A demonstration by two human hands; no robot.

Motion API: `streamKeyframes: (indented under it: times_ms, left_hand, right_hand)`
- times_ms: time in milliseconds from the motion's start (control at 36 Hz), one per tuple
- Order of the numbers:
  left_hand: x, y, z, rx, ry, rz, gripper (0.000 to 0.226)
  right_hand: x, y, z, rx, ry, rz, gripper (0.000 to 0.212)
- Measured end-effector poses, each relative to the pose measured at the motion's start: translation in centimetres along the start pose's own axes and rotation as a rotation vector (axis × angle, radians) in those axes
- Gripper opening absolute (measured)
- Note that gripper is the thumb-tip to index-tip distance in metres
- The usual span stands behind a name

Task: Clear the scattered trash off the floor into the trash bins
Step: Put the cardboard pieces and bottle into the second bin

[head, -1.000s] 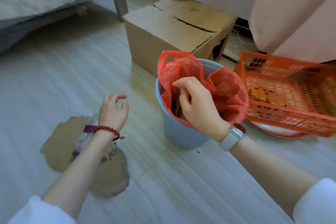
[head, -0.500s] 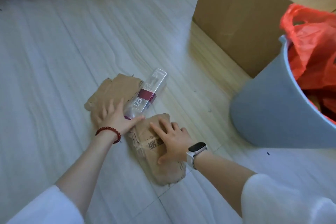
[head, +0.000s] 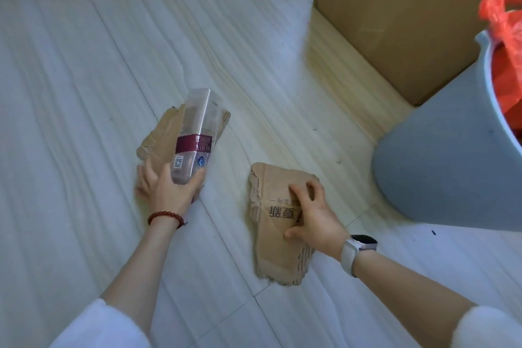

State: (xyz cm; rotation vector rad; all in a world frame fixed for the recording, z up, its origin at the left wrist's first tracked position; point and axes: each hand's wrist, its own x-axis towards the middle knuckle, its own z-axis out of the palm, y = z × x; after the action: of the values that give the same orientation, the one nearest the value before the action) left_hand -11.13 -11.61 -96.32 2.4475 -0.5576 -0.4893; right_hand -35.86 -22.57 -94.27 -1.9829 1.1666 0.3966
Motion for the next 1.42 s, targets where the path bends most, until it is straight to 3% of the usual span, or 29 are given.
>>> streamKeyframes:
  times_ms: [139,222,278,444,556,639,778,889,1083,1250,1333,1417]
  left_hand:
    - [1.6,1.5,-0.7,-0.208,-0.161,-0.231,0.08]
    - [2.3,2.1,-0.9,-0.24,-0.245,-0.247,0.055]
    - [2.6,2.1,-0.8,-0.164,-0.28,-0.27,0.058]
    - [1.5,2.7,-0.4,-0.259,-0.145,-0.246,0.061]
    - [0.3,3.1,-0.2,-0.4,-0.154,-0.237,0.058]
    - [-0.9,5.0,-1.0,-0.457,-0.08,-0.154,0.039]
    - [-2.7,11.2,-5.6,-0.515,-0.085,-0.04,0.057]
    - [-5.5,18.5,-10.1,-0.533,-0.129,0.196,0.056]
    - [-11.3,32.0,-14.9,-0.555,-0.301,0.542,0.072]
    - [-15.9,39.7,-12.4,-0.249,-0.5,0.6,0.081]
    - [-18.0,41.8,-10.3,0.025,-0.653,0.618,0.083]
    - [-19.9,43.4,-7.9,0.36,-0.655,0.731,0.072]
  right_hand:
    - [0.2,-0.3,0.2,-0.013,0.014,0.016,0.098]
    - [-0.1,-0.6,0.2,0.031,0.036,0.059,0.098]
    - [-0.3,-0.7,0.1,0.084,0.051,0.106,0.099]
    - [-0.9,-1.2,-1.1,0.272,0.104,0.193,0.096]
    - [-2.2,-2.1,-2.8,0.288,0.167,0.081,0.071]
    - [-3.7,-3.6,-4.9,0.28,0.22,-0.008,0.058]
    - [-7.0,-7.3,-11.4,0.292,0.375,-0.142,0.046]
    - [-11.4,-9.5,-18.9,0.309,0.578,-0.221,0.04]
    - [-21.4,-5.9,-32.0,0.211,0.934,-0.216,0.032]
    - [-27.8,1.7,-36.8,0.227,1.051,0.047,0.032]
    - [-29.6,4.8,-36.8,0.222,1.077,0.152,0.033]
    - [-30.7,7.1,-36.6,0.248,1.1,0.207,0.033]
